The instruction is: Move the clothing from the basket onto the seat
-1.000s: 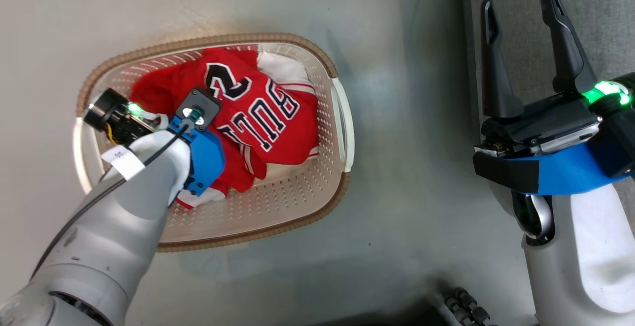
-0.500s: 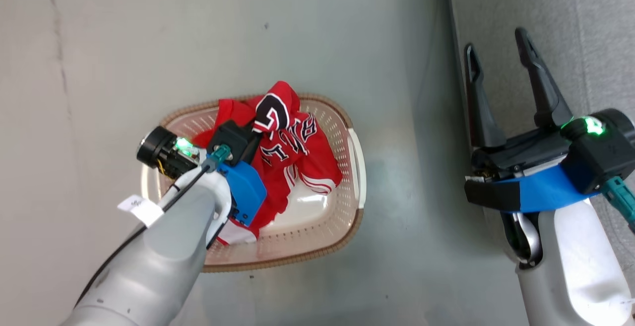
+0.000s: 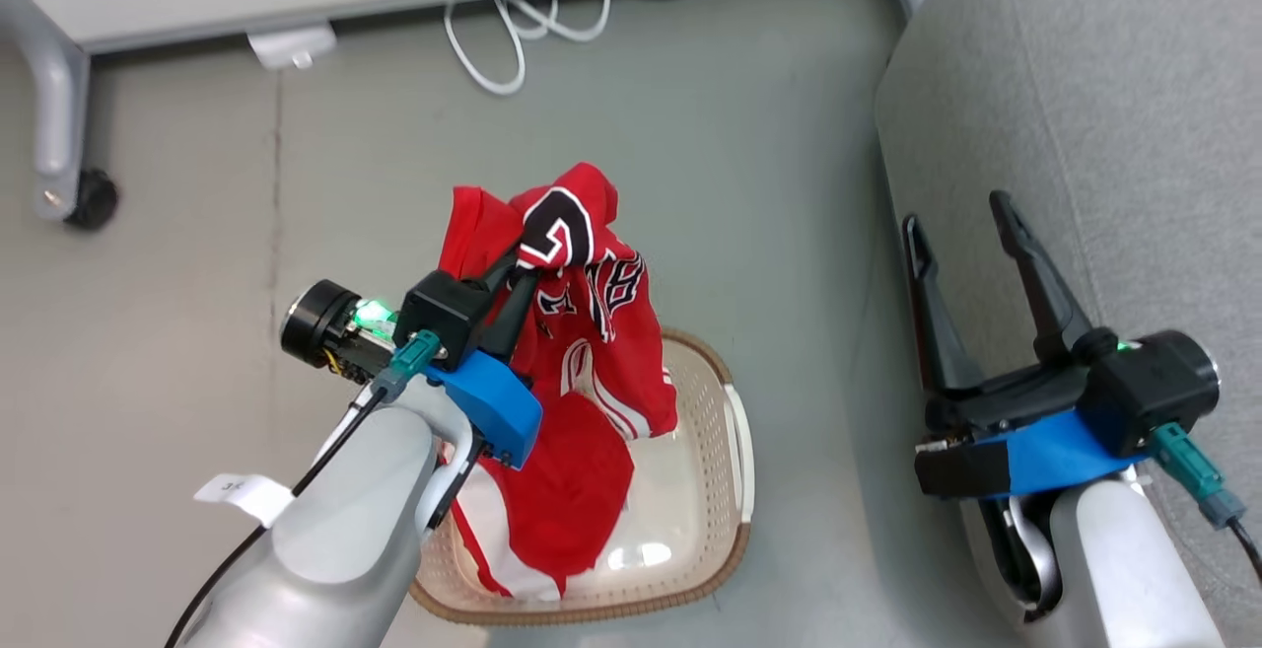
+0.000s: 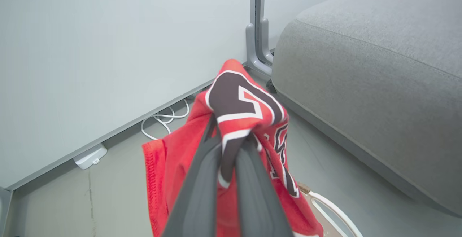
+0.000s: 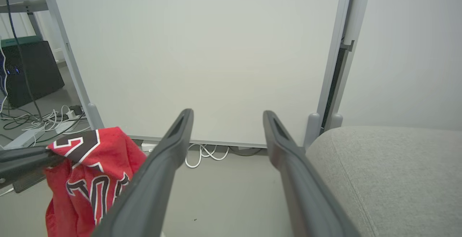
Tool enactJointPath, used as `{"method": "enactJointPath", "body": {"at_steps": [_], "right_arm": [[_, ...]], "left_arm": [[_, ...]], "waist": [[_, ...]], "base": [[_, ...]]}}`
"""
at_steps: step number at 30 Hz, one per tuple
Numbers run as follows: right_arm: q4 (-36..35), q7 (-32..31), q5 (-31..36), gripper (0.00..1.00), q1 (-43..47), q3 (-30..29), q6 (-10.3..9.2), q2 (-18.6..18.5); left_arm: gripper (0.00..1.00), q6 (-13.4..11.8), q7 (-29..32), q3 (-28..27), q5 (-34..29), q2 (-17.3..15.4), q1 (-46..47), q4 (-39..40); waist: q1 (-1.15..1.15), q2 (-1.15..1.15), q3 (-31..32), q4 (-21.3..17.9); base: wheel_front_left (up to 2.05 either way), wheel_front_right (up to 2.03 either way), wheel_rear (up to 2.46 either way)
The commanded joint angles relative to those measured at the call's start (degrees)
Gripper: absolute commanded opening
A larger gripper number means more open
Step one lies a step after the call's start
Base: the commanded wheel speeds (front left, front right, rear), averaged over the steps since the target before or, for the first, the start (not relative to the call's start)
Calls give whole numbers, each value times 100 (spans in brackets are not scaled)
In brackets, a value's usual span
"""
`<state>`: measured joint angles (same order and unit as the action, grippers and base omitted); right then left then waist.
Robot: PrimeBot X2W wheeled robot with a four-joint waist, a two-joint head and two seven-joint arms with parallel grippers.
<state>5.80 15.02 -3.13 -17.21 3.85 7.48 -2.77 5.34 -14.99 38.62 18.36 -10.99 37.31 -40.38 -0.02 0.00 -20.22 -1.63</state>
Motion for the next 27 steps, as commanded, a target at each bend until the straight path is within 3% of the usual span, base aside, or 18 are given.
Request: {"method": "enactJointPath", "body": {"at_steps": [1,11,27], "right_arm": [[38,24,-51,100,179,23,3,-20],[134,24,-117,100,625,46,3,-20],[164,24,-196,100,1206,46,3,-20]], "left_arm": [[0,-11,-29,-158,-56,-25,-132,253],[0,113,-29,-486,-59,17,-274,1078],[0,215,268,-165,468,-17,-169,1976]], "waist": [[2,0,498,82],[2,0,1236,117],[2,0,1869,151]], "base": [[0,0,0],[0,0,0],[0,0,0]]}}
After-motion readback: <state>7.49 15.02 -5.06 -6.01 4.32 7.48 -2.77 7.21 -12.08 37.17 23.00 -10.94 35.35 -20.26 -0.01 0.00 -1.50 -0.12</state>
